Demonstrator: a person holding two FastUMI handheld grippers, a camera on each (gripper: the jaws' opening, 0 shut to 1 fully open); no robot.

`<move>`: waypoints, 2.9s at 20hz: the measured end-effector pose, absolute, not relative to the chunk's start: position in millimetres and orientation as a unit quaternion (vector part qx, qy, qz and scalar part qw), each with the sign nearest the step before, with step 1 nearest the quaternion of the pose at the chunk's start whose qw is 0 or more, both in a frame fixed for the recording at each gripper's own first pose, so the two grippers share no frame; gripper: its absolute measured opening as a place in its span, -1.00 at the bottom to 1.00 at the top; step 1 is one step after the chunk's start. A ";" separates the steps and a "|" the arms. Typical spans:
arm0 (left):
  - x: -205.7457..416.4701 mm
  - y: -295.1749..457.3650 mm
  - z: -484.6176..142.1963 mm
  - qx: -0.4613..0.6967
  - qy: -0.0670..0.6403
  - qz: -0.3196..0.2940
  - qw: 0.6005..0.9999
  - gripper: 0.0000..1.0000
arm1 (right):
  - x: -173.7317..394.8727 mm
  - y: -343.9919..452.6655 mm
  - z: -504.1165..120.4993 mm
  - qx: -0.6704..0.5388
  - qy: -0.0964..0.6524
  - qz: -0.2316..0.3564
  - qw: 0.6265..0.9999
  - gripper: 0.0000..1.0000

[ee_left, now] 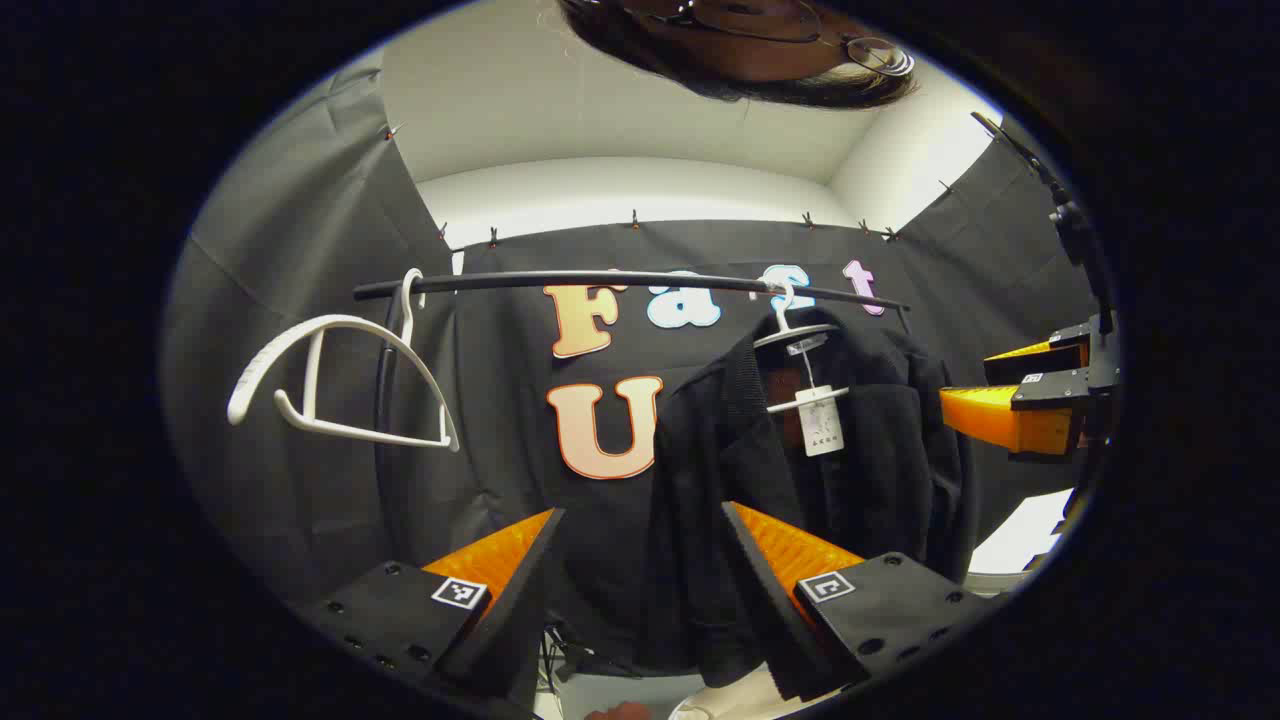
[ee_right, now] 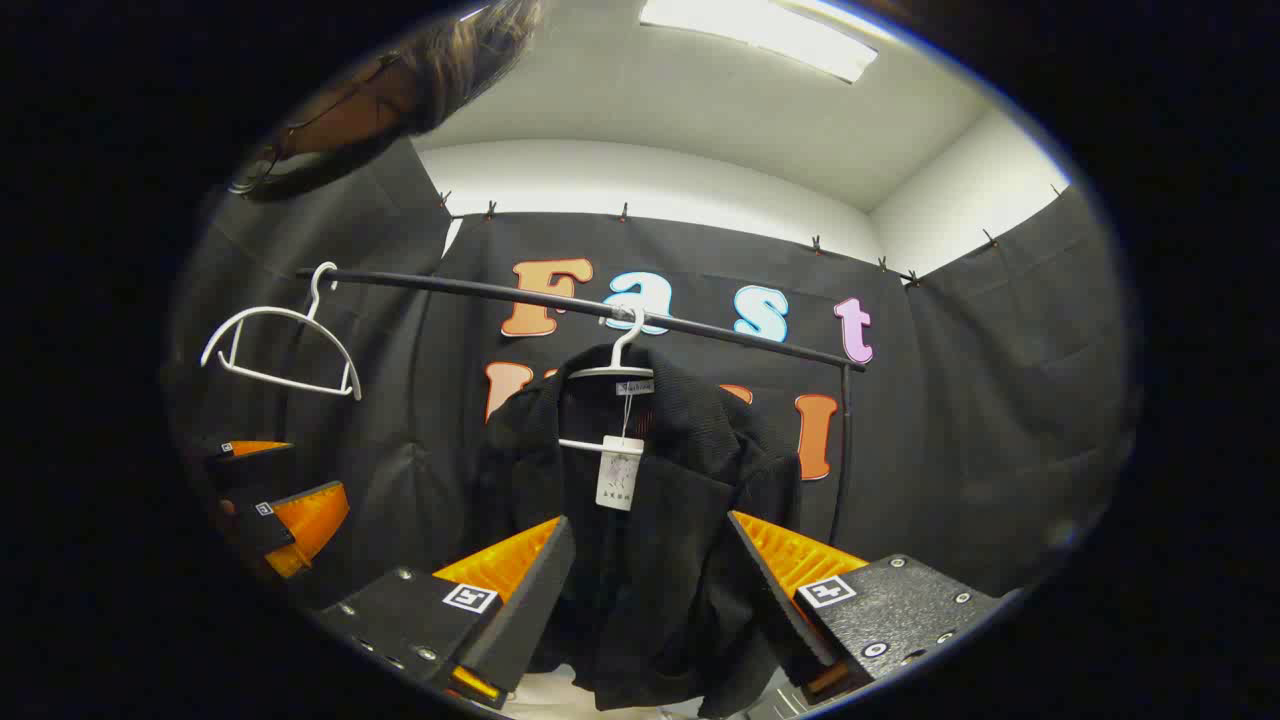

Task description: Grasp the clothes on the hanger with both hands and then place them into the laundry hamper below.

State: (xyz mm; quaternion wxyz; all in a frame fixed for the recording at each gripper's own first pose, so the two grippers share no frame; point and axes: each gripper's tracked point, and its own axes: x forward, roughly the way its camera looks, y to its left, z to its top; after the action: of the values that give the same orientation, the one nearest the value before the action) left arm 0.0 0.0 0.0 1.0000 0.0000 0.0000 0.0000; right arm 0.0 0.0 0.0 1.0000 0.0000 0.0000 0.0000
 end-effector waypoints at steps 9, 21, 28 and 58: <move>-5.4 -18.7 6.4 -0.029 0.022 0.047 0.998 0.94 | -2.4 -33.3 -15.9 0.006 0.011 0.011 1.000 0.87; -3.5 18.5 -3.5 -0.070 0.049 0.108 0.990 0.86 | 1.1 -37.6 -25.6 0.026 0.021 0.033 0.999 0.99; -8.5 20.9 -2.7 -0.068 0.046 0.113 0.990 0.93 | 41.9 -21.1 -59.3 0.028 0.035 0.042 0.998 0.87; 28.4 -10.9 -41.9 -0.101 0.081 0.027 0.991 0.93 | 111.3 -30.8 -113.2 0.012 0.078 0.006 0.997 -0.71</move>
State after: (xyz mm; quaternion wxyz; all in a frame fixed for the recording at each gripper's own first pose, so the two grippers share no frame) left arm 28.4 -10.9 -41.9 0.9912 -0.1011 0.0808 0.0270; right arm 111.3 -30.8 -113.2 0.9969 0.0123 0.0778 0.0055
